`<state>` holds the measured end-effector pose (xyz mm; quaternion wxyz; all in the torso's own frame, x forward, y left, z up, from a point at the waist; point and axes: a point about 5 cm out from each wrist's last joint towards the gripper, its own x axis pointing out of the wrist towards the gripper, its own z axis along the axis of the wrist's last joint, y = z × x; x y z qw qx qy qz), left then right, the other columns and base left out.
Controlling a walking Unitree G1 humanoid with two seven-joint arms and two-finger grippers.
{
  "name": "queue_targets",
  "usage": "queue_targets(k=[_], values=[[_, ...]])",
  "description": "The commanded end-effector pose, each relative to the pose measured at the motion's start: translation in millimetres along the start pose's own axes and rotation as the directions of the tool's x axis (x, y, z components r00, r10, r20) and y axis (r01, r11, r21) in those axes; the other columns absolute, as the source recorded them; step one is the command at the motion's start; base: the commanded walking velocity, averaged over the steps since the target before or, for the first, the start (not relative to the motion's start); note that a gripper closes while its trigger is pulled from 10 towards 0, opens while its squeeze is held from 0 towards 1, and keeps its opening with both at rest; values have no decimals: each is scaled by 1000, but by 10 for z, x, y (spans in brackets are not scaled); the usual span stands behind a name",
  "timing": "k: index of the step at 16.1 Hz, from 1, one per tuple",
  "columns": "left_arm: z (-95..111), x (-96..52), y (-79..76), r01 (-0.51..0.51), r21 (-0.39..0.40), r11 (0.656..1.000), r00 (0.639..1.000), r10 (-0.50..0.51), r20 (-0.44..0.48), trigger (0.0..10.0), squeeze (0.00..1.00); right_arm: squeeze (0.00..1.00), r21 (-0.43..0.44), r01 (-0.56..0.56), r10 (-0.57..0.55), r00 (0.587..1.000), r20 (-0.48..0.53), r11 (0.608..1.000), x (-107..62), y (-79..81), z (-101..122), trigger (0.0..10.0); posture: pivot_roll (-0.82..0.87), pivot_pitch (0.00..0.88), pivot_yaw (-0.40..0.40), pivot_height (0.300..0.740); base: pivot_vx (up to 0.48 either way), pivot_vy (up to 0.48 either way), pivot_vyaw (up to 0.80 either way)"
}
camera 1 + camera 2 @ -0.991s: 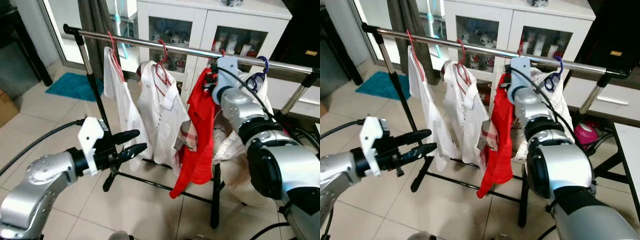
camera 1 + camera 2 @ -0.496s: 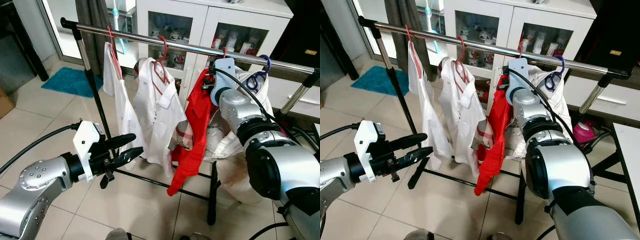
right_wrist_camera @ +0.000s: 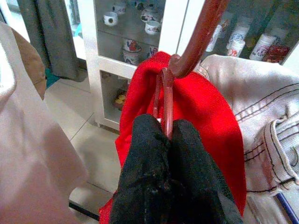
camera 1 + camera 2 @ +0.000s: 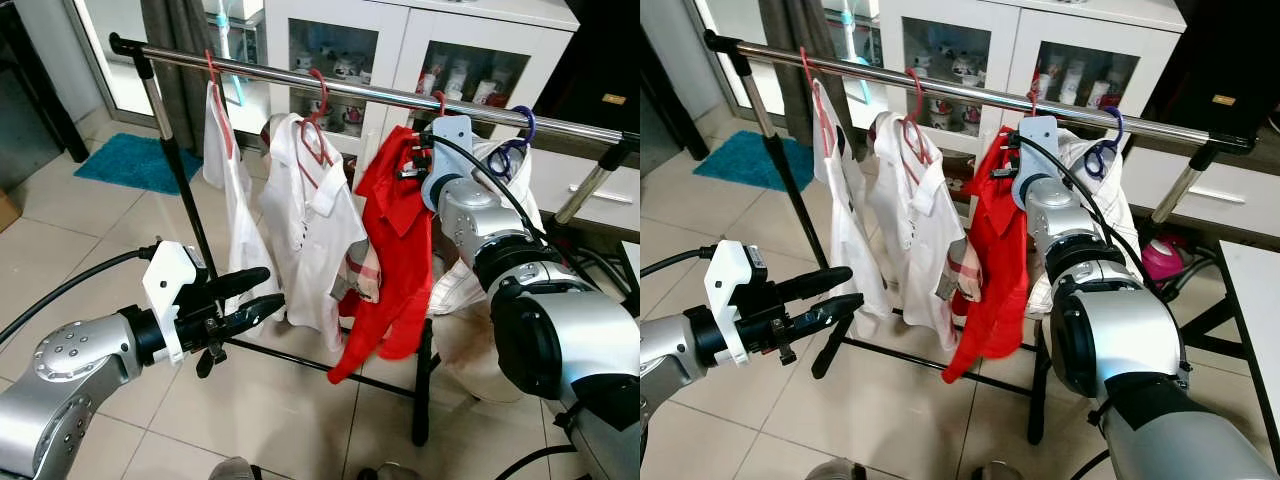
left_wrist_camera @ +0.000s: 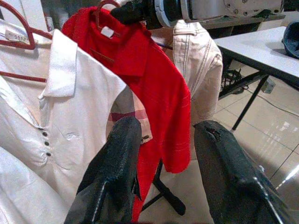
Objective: Hang hanger
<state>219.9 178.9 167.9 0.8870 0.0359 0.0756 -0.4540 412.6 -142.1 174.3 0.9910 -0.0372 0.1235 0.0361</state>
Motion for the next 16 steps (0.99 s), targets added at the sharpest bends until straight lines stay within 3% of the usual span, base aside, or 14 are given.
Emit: queue_targets(k=[1, 6, 11, 16], values=[[38, -6, 2, -5, 15, 1000, 1000, 5, 2, 10000, 0, 0, 8, -10, 10, 1000, -17, 1000, 0, 21, -40, 0, 96, 74, -45, 740, 0, 0, 0], [14, 55, 76, -49, 12, 999, 999, 49, 12, 10000, 0, 0, 37, -28, 27, 999, 25, 999, 3, 55, 27, 0, 93, 0, -21, 740, 0, 0, 0], [-63, 218, 242, -251, -13, 968, 968, 251, 6, 10000, 0, 0, -9, -43, 44, 990, 138, 999, -13, 17, 221, 0, 75, 0, -23, 740, 0, 0, 0], [-119, 387, 313, -342, -34, 939, 939, 343, 35, 10000, 0, 0, -16, -63, 65, 958, 280, 998, -76, -35, 373, 0, 36, 0, -30, 740, 0, 0, 0]])
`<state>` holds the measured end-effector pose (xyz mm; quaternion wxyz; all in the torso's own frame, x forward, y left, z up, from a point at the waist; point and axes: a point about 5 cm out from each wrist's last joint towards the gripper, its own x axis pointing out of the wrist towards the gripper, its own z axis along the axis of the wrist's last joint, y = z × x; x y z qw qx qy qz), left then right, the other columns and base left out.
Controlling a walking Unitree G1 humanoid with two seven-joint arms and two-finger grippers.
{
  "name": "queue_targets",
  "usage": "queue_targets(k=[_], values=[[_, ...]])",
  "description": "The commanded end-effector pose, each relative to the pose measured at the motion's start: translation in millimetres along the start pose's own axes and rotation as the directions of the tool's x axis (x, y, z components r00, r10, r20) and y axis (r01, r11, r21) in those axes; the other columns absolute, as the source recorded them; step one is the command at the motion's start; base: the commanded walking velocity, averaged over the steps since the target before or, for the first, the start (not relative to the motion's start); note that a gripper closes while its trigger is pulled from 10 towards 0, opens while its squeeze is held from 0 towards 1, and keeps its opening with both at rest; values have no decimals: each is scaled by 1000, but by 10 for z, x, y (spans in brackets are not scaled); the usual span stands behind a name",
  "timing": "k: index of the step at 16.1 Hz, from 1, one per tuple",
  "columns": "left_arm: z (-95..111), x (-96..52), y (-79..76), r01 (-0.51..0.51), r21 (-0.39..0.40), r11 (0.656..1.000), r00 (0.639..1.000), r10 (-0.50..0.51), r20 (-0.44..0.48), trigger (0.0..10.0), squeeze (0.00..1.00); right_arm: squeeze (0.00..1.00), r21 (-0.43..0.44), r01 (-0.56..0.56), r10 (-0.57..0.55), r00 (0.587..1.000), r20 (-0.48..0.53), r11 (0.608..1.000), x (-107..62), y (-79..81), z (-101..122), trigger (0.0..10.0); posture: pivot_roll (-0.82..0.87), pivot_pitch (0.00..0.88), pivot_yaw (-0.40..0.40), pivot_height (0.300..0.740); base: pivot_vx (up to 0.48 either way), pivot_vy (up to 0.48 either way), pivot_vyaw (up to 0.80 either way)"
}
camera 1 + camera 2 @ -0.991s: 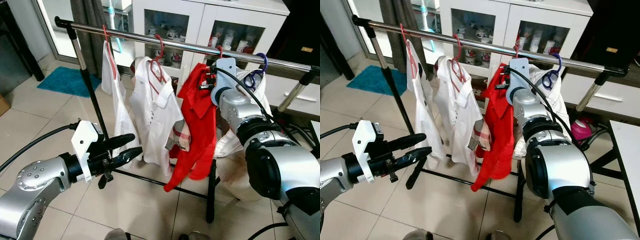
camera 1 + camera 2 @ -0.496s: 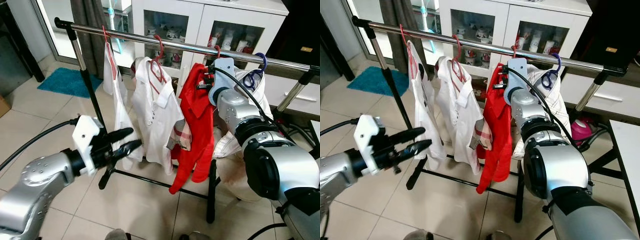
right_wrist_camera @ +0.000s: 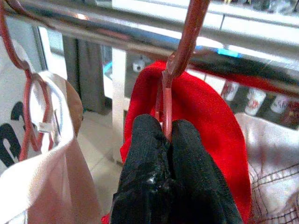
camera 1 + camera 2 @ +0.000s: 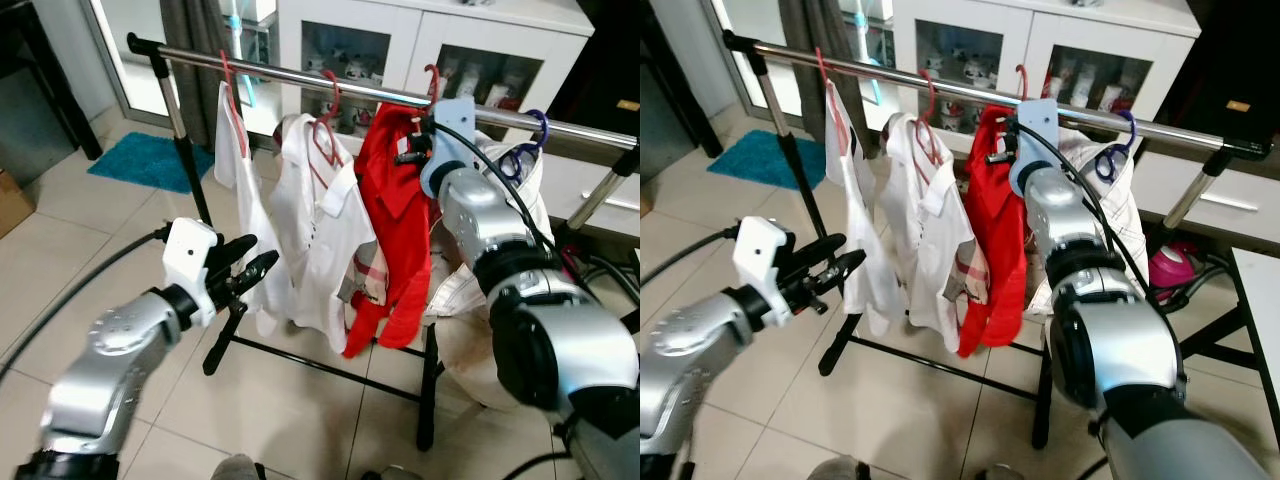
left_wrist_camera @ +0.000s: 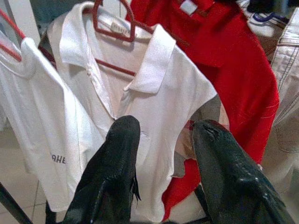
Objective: Hang hanger
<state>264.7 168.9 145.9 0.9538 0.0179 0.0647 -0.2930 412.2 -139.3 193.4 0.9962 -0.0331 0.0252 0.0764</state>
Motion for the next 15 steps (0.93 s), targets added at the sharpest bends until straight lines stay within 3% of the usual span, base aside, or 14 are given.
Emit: queue_targets(k=[1, 3, 8, 10, 12, 15], values=[[33, 41, -5, -3, 23, 1000, 1000, 2, 15, 10000, 0, 0, -2, 4, -3, 995, 97, 1000, -6, -50, 194, 0, 30, 0, -32, 740, 0, 0, 0], [34, 64, -5, -4, 25, 1000, 1000, 3, 23, 10000, 0, 0, 11, -4, 3, 995, 101, 1000, -47, -46, 134, 0, 29, 0, -34, 740, 0, 0, 0], [2, 73, 88, -45, 21, 999, 999, 45, 23, 10000, 0, 0, 105, -9, -17, 968, 251, 994, -419, -14, -45, 0, 11, 0, -3, 740, 0, 0, 0], [-16, 83, 107, -55, 26, 998, 998, 54, 20, 10000, 0, 0, 41, -19, 8, 967, 255, 999, -525, 37, -114, 0, 0, 0, 2, 740, 0, 0, 0], [-53, 91, 110, -75, 26, 997, 997, 75, 23, 10000, 0, 0, -31, -37, 43, 976, 211, 999, -701, 130, -253, 0, -8, 0, -10, 740, 0, 0, 0], [-94, 82, 103, -96, 21, 995, 995, 95, 25, 10000, 0, 0, -18, -44, 45, 994, 97, 999, -869, 198, -490, 0, -4, 0, -39, 740, 0, 0, 0]])
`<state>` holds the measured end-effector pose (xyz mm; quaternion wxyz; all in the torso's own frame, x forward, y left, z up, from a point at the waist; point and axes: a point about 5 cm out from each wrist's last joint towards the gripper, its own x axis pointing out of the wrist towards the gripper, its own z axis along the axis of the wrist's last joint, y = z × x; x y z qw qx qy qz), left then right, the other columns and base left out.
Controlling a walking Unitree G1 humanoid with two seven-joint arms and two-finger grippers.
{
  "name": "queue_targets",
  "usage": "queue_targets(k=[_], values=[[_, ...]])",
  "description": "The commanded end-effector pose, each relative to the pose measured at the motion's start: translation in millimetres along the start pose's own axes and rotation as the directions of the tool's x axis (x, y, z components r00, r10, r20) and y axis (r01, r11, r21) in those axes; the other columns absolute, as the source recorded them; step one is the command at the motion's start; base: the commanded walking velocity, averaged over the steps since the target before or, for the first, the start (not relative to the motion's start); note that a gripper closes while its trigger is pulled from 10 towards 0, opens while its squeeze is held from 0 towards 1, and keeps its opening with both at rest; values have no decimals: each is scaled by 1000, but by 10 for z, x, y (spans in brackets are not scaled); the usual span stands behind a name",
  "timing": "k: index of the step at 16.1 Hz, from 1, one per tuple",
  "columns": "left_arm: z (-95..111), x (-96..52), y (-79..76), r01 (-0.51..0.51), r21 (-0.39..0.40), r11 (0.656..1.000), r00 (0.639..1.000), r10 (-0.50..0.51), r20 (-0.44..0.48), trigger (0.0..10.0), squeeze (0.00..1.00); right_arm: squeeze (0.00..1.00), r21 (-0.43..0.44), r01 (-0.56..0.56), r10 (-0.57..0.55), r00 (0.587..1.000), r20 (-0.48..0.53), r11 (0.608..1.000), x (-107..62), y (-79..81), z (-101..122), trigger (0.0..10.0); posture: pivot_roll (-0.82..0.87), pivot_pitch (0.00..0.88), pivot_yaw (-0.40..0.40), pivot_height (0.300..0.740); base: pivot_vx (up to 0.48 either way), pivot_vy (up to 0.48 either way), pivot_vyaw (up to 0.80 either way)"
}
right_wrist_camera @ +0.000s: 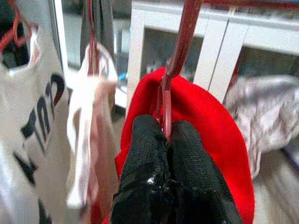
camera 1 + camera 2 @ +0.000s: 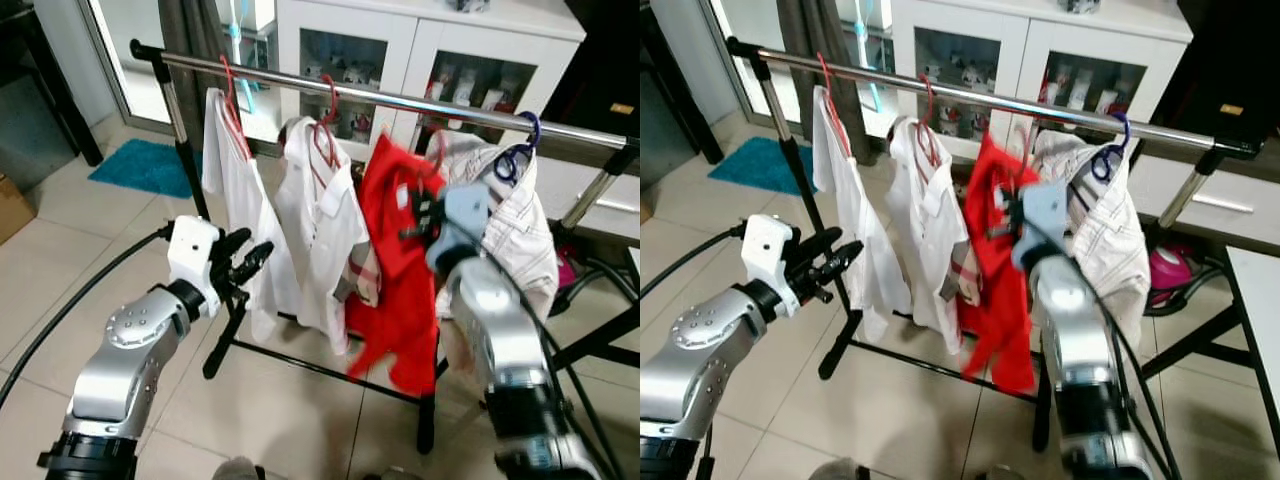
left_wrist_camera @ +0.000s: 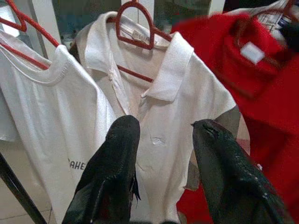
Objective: Hang hanger
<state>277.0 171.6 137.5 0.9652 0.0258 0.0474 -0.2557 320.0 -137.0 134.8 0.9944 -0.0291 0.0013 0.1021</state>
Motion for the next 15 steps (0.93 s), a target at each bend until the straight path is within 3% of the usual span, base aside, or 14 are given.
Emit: queue_targets(k=[1, 4, 9, 15], values=[[-29, -19, 14, -19, 2, 1000, 1000, 19, -5, 10000, 0, 0, -16, 4, -4, 1000, 26, 1000, -14, 5, 91, 0, -4, 0, -39, 740, 0, 0, 0], [-62, -73, 34, -42, 12, 999, 999, 42, -5, 10000, 0, 0, 4, -6, 6, 998, -63, 1000, -126, 59, -44, 0, 16, 0, -91, 740, 0, 0, 0], [-101, -163, -40, -57, -17, 998, 998, 57, -3, 10000, 0, 0, 25, -27, 29, 993, -116, 999, -226, 89, -112, 0, 23, 0, -102, 740, -97, 0, 0], [-116, 1, -164, 15, -35, 999, 1000, -15, -11, 10000, 0, 0, 42, 48, -42, 991, -128, 998, -372, -43, -89, 0, -27, 0, -58, 740, -244, 0, 0]])
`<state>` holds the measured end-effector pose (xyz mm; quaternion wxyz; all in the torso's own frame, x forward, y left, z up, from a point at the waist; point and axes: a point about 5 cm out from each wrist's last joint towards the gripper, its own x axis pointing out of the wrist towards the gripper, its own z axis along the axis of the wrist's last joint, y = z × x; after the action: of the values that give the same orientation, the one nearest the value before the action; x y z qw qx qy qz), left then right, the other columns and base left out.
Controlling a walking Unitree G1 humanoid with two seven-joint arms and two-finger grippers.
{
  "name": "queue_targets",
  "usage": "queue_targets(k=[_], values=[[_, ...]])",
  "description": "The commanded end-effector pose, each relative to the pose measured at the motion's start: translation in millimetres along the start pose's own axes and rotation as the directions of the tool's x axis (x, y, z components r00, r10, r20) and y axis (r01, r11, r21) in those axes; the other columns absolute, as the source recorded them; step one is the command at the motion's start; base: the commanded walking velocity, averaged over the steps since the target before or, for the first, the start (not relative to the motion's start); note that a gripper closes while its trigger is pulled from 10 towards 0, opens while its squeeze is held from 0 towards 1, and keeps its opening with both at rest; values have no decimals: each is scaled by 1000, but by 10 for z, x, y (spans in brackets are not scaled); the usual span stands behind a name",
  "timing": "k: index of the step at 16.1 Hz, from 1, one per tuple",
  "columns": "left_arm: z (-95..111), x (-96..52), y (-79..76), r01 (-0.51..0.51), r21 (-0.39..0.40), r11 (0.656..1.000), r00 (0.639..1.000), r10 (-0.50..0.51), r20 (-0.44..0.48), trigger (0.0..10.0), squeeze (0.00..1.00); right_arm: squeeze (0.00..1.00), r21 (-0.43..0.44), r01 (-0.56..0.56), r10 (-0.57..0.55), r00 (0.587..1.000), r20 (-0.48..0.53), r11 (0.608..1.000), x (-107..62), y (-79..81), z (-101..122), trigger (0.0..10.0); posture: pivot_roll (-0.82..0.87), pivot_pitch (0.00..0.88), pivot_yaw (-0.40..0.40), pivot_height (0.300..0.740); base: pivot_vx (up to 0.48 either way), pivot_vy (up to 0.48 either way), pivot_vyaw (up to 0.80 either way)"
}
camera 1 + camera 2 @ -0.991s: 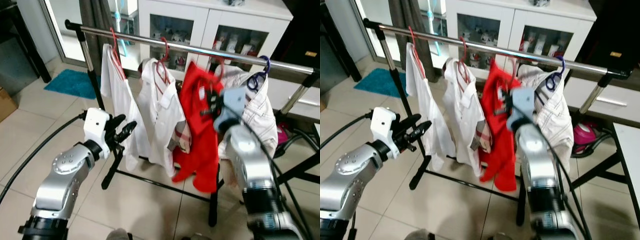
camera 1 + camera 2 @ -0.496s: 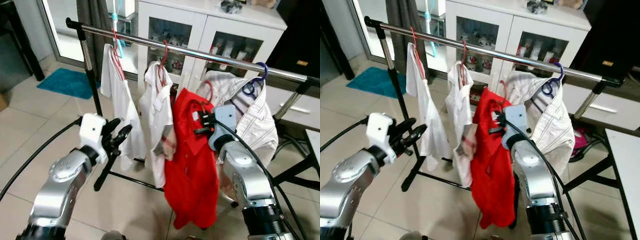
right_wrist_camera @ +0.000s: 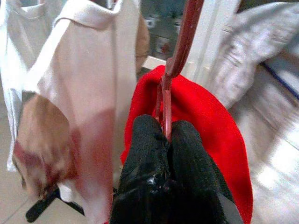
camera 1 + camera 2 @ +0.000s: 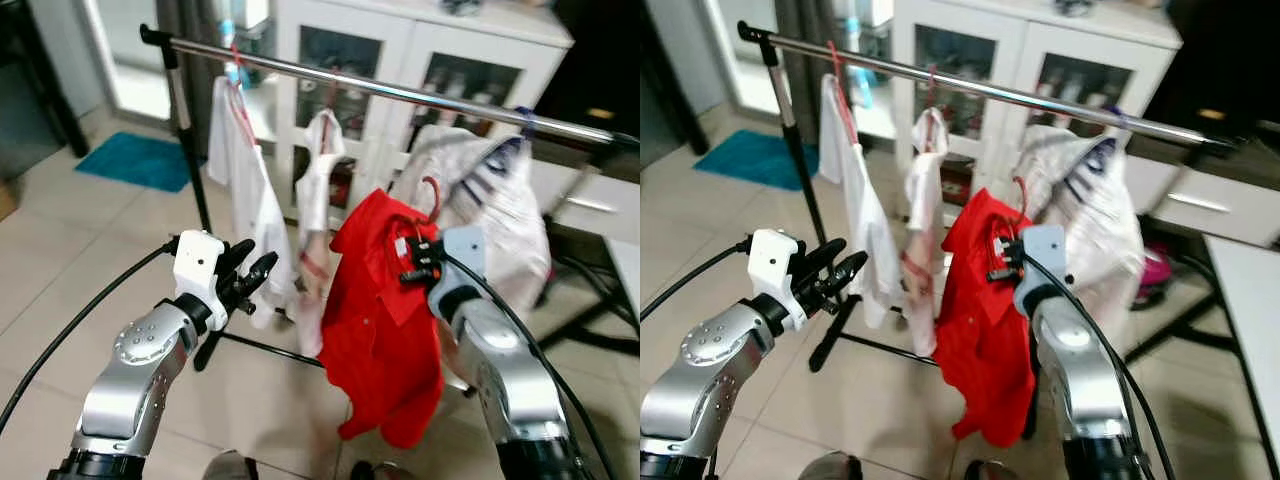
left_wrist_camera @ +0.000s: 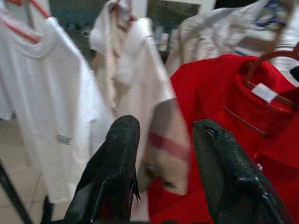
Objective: Hang hanger
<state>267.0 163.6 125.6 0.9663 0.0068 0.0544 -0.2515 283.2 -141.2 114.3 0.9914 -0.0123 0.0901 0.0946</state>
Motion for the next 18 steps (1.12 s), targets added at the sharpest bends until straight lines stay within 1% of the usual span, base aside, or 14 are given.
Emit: queue_targets(k=[1, 3, 5, 6, 8, 9, 10, 11, 12, 14, 15, 16, 18], values=[[14, 43, -70, 24, 4, 1000, 1000, -24, -4, 10000, 0, 0, -12, 27, -26, 999, 45, 1000, -35, -91, 125, 0, -39, 0, -54, 740, -247, 0, 0], [6, 53, -104, 47, 10, 999, 999, -47, -11, 10000, 0, 0, -28, -4, 5, 999, 48, 1000, -67, -71, 146, 0, -56, 0, -47, 740, -247, 0, 0], [4, 65, -111, 58, 6, 998, 998, -58, -11, 10000, 0, 0, -36, -14, 16, 999, 52, 999, -99, -77, 165, 0, -71, 0, -31, 740, -244, 0, 0], [12, 71, -113, 65, 3, 998, 998, -65, -11, 10000, 0, 0, -43, -39, 42, 998, 57, 998, -131, -66, 196, 0, -75, 0, -24, 740, -240, 0, 0], [-10, 74, -100, 76, 6, 997, 997, -76, -21, 10000, 0, 0, -48, -180, 183, 981, 64, 982, -186, 75, 266, 0, -66, 0, -29, 740, 0, 0, 0], [-17, 69, -91, 78, 4, 997, 997, -78, -25, 10000, 0, 0, -29, -254, 255, 964, 71, 967, -218, 166, 298, 0, -56, 0, -40, 740, 0, 0, 0], [4, 82, -109, 87, 10, 996, 996, -87, -5, 10000, 969, 0, -9, -329, 329, 940, 87, 944, -260, 245, 351, 0, -46, 0, -46, 740, 0, 0, 0], [47, 81, -116, 105, -12, 994, 994, -104, 34, 10000, 1000, 0, 3, -386, 383, 918, 101, 923, -291, 337, 400, 0, -37, 0, -59, 740, 0, 0, 0], [62, 150, -82, 75, 33, 997, 997, -77, 33, 10000, 1000, 0, 28, -475, 468, 875, 126, 880, -349, 473, 471, 0, -34, 0, -71, 740, 0, 0, 0], [60, 200, 4, 42, 67, 997, 999, -44, 19, 10000, 1000, 0, 53, -535, 524, 840, 142, 843, -401, 573, 514, 0, -36, 0, -89, 740, 0, 0, 0], [80, 288, 4, 61, 93, 994, 998, -63, 12, 10000, 0, 0, 52, -591, 579, 803, 142, 805, -458, 619, 540, 0, -45, 0, -92, 740, 0, 0, 0], [94, 319, -14, 73, 86, 994, 997, -75, 18, 10000, 0, 0, 51, -614, 603, 785, 145, 787, -478, 645, 559, 0, -49, 0, -89, 740, 0, 0, 0], [99, 371, -69, 103, 84, 991, 994, -105, 18, 10000, 0, 0, 58, -643, 629, 761, 157, 764, -510, 655, 605, 0, -47, 0, -87, 740, 0, 0, 0]])
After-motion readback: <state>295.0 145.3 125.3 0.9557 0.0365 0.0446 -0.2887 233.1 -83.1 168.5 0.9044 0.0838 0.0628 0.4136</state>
